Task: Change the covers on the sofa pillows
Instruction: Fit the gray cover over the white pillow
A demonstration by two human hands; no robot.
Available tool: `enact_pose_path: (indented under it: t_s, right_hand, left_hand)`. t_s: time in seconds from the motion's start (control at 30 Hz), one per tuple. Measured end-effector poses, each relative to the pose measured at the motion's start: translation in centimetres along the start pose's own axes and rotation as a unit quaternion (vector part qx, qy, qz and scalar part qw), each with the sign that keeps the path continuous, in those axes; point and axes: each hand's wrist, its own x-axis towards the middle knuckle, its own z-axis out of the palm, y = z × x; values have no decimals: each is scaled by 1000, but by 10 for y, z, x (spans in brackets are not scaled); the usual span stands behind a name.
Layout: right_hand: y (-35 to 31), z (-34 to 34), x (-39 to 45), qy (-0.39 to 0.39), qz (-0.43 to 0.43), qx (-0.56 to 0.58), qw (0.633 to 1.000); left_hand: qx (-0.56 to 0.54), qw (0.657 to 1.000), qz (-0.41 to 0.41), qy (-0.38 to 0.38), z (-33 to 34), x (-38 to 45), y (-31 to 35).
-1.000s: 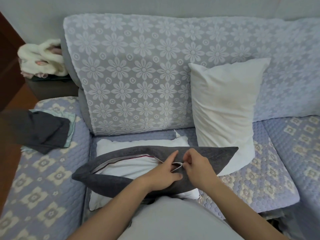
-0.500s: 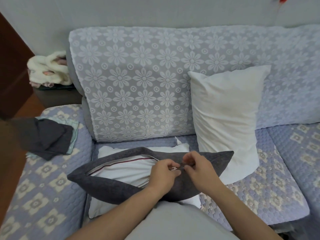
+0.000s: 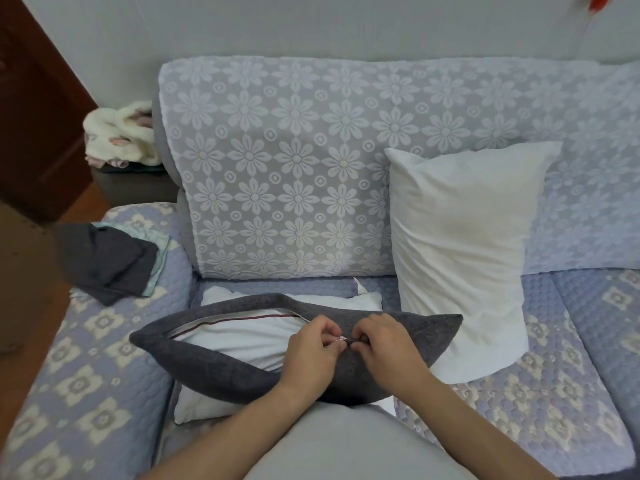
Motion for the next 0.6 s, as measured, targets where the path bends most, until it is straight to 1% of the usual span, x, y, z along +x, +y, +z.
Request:
enact_pose_path:
  t_s: [0.13, 0.33, 0.4, 0.5, 0.6]
  right_hand:
    - [2, 0, 2, 10, -16, 12, 1000]
    - [8, -1, 4, 3, -35, 9, 999]
    - [8, -2, 5, 6, -50, -8, 999]
    - [4, -5, 4, 25, -77, -66, 994]
    - [-1, -8, 0, 18, -82, -127, 988]
  left_hand:
    - [-15, 999, -16, 37, 1, 0, 0]
    - [-75, 993, -81, 49, 4, -2, 4]
    - [-66, 992, -93, 52, 4, -3, 6]
    - [-21, 994, -106, 22, 3, -4, 12]
    - [-14, 990, -138, -12, 1, -7, 19]
